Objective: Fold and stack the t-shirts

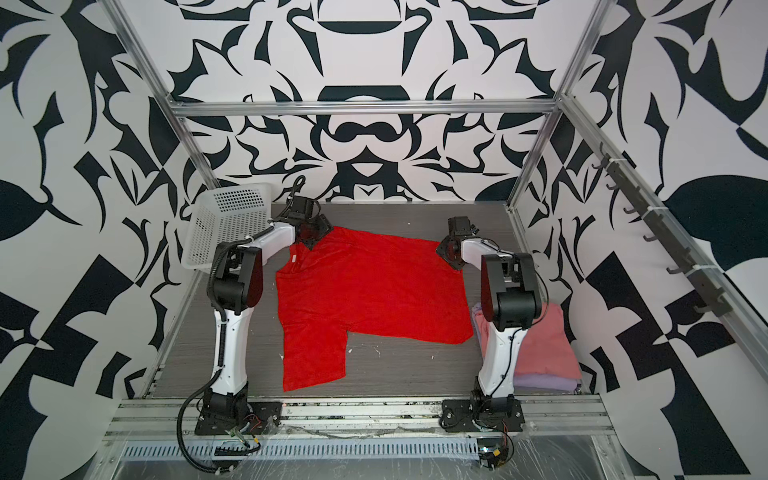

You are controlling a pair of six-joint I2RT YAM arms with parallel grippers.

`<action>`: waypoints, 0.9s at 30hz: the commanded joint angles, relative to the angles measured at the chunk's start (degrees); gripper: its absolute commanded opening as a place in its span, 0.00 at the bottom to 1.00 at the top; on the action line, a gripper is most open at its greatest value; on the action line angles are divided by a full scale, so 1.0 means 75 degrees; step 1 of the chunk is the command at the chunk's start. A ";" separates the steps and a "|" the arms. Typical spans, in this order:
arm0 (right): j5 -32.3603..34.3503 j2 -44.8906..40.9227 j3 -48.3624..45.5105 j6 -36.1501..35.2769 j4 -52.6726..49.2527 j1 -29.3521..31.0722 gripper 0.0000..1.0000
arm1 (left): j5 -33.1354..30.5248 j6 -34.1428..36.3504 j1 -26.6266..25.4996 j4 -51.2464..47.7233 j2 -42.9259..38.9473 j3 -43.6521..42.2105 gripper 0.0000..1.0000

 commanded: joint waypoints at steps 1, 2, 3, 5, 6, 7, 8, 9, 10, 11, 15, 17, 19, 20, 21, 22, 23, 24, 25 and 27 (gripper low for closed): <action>-0.0456 0.0426 0.0823 -0.0146 0.0114 0.0005 0.48 | -0.0643 -0.0449 0.0400 -0.0268 0.0024 -0.0254 0.74; -0.0562 0.0678 0.1074 -0.0152 0.0096 -0.0003 0.48 | -0.0750 -0.0519 0.0509 -0.0314 -0.0036 -0.0391 0.74; -0.0639 0.0879 0.1312 -0.0171 0.0070 -0.0002 0.48 | -0.0807 -0.0574 0.0611 -0.0330 -0.0090 -0.0540 0.74; -0.0800 0.1346 0.1876 -0.0198 -0.0064 0.0003 0.47 | -0.0956 -0.0712 0.0816 -0.0343 -0.0258 -0.0906 0.74; -0.0843 0.1508 0.2127 -0.0223 -0.0146 -0.0005 0.46 | -0.0980 -0.0751 0.0894 -0.0343 -0.0313 -0.1046 0.74; -0.0878 0.1682 0.2382 -0.0229 -0.0282 -0.0002 0.46 | -0.0985 -0.0756 0.0970 -0.0311 -0.0378 -0.1175 0.74; -0.0890 0.1810 0.2565 -0.0247 -0.0357 -0.0005 0.46 | -0.1040 -0.0761 0.1030 -0.0335 -0.0409 -0.1231 0.74; -0.0913 0.1880 0.2685 -0.0272 -0.0364 -0.0007 0.46 | -0.1093 -0.0756 0.1079 -0.0401 -0.0432 -0.1244 0.74; -0.0945 0.1923 0.2775 -0.0306 -0.0355 -0.0008 0.45 | -0.1098 -0.0737 0.1118 -0.0437 -0.0444 -0.1240 0.74; -0.1069 0.1981 0.2872 -0.0375 -0.0290 -0.0027 0.46 | -0.1099 -0.0717 0.1154 -0.0465 -0.0457 -0.1232 0.74; -0.1418 0.2249 0.3437 -0.0513 -0.0451 -0.0061 0.45 | -0.0946 -0.0419 0.1250 -0.0384 -0.0511 -0.1143 0.74; -0.1455 0.2095 0.3412 -0.0552 -0.0370 -0.0065 0.45 | -0.0531 0.0048 0.1251 -0.0127 -0.0600 -0.0996 0.74; -0.1387 0.1718 0.3221 -0.0693 -0.0243 -0.0069 0.45 | -0.0080 0.0527 0.1219 0.0154 -0.0795 -0.0868 0.74; -0.1363 0.1458 0.3084 -0.0824 -0.0175 -0.0073 0.45 | 0.0177 0.0737 0.1194 0.0329 -0.0952 -0.0846 0.74; -0.1328 0.1176 0.2923 -0.0976 -0.0154 -0.0088 0.45 | 0.0406 0.0926 0.1155 0.0526 -0.1140 -0.0862 0.74; -0.1318 0.0918 0.2801 -0.1132 -0.0150 -0.0085 0.45 | 0.0565 0.1062 0.1116 0.0619 -0.1302 -0.0875 0.74; -0.1307 0.0614 0.2657 -0.1315 -0.0188 -0.0089 0.45 | 0.0707 0.1236 0.1050 0.0685 -0.1510 -0.0878 0.74; -0.1280 0.0316 0.2508 -0.1489 -0.0296 -0.0097 0.46 | 0.0857 0.1420 0.0980 0.0679 -0.1692 -0.0861 0.74; -0.1259 0.0073 0.2398 -0.1587 -0.0441 -0.0093 0.46 | 0.0967 0.1530 0.0911 0.0618 -0.1843 -0.0855 0.74; -0.1125 -0.0467 0.2092 -0.1745 -0.0912 -0.0093 0.46 | 0.1196 0.1689 0.0768 0.0431 -0.2212 -0.0916 0.74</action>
